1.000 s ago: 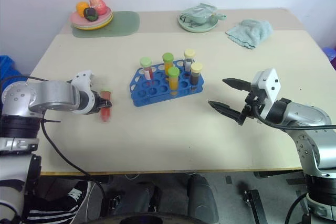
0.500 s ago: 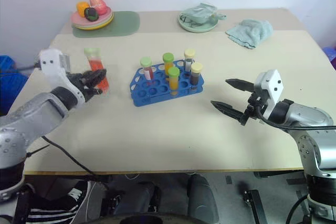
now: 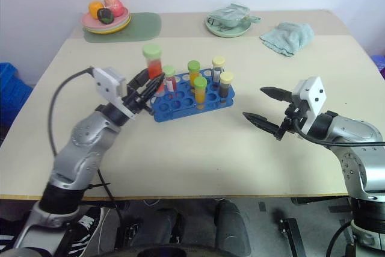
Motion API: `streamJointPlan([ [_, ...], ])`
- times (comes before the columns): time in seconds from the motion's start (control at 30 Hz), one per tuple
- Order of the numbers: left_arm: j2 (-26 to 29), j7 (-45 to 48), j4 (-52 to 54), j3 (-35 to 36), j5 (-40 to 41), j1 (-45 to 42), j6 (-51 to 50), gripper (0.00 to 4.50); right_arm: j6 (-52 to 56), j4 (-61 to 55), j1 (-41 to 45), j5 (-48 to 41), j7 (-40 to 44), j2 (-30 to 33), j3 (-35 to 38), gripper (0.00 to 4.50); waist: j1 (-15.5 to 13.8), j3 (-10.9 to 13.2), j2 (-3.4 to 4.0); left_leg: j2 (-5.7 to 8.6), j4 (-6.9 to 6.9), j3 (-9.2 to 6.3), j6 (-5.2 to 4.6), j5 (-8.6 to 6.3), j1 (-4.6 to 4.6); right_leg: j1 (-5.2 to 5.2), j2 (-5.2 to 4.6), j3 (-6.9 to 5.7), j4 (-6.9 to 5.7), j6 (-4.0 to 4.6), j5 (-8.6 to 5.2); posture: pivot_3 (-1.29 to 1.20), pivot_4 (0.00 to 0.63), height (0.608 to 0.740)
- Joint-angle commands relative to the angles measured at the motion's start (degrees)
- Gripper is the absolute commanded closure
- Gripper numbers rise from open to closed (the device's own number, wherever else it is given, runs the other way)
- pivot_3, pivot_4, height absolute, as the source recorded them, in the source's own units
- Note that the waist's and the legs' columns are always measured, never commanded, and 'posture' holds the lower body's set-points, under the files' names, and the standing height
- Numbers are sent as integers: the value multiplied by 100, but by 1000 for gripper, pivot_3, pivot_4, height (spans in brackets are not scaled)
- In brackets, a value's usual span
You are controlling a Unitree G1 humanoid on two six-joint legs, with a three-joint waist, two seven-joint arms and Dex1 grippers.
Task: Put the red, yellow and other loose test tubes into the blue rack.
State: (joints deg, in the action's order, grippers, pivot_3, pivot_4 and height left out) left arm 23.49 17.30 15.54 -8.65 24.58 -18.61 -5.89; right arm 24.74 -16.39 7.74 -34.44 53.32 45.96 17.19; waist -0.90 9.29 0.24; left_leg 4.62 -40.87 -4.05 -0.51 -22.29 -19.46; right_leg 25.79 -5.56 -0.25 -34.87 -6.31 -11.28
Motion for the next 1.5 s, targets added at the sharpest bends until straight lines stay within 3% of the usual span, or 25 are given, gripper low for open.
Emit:
streamJointPlan([
  [0.03,-120,403,-267,-32,-633,-62,928,3675,-9,-273,-61,-98,-75,30,250,0,4,0,0,-2,2,0,0,0,-1,1,1,-1,0,0,0,0,150,740],
  [0.2,-575,674,-1017,-30,-1014,-9,1869,3675,-7,-364,-144,-93,-155,6,258,0,-4,0,0,-2,2,-1,0,0,-1,2,0,-1,1,0,0,0,150,740],
  [0.47,-1156,920,-1542,18,-1012,45,2000,3675,42,-345,-71,-114,-219,32,260,0,0,1,-1,-2,-1,-1,-4,-2,-1,0,0,-2,2,-1,1,0,150,740],
  [0.73,-1373,843,-2259,172,-1340,-136,2455,3675,65,-356,-55,-116,-240,61,289,0,-4,0,-1,-2,-1,-2,-5,-3,-1,0,1,-4,2,-1,1,0,150,740],
  [0.97,-1723,865,-2598,334,-1131,-224,2434,3675,99,-380,-38,-120,-276,72,311,0,-15,1,-1,-2,-1,-2,-5,-3,-1,0,0,-4,2,-2,1,0,150,740],
  [1.5,-1811,1137,-2557,359,-1171,77,2407,3675,113,-343,-1,-96,-281,107,326,0,-16,0,-1,-2,-2,-4,-6,-3,-1,-1,0,-4,2,-1,1,0,150,740],
])
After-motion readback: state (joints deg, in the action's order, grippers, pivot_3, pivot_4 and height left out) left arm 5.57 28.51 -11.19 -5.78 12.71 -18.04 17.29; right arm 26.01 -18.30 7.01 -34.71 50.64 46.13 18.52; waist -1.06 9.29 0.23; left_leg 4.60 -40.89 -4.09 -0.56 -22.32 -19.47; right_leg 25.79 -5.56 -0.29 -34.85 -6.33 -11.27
